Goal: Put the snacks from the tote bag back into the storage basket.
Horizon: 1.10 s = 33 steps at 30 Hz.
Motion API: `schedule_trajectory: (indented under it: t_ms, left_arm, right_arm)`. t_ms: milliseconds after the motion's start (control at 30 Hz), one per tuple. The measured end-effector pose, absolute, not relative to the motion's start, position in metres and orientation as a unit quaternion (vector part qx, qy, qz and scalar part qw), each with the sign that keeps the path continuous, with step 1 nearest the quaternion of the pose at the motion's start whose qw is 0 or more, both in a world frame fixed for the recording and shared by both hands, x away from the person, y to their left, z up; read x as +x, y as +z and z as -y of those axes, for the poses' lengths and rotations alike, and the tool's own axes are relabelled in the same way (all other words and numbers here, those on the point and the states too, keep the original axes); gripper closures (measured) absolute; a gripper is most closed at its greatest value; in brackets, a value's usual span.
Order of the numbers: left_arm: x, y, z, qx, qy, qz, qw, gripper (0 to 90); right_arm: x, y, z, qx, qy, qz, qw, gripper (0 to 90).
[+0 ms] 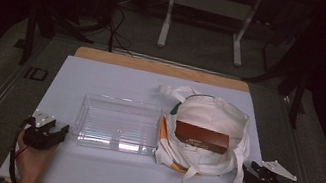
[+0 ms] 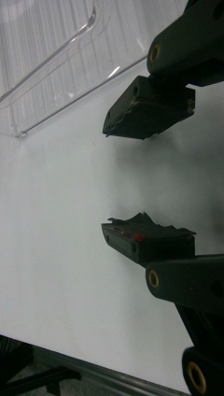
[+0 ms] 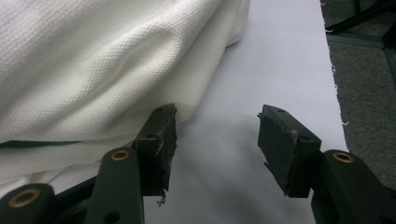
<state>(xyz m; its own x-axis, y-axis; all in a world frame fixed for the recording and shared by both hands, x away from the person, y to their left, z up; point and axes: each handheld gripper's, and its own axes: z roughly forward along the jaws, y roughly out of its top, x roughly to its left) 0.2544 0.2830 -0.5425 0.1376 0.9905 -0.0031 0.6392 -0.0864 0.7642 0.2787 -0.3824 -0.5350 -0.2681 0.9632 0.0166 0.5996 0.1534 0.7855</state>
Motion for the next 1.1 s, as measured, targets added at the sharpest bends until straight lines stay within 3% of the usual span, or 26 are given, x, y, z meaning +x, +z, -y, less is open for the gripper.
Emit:
schedule_trajectory:
  t_ms: [1100]
  left_arm:
    - [0.253,-0.542,-0.286,0.685,0.265,-0.588,0.339,43.4]
  right_arm:
    - [0.272,-0.519,0.383,0.543,0.328,-0.723,0.275,49.8]
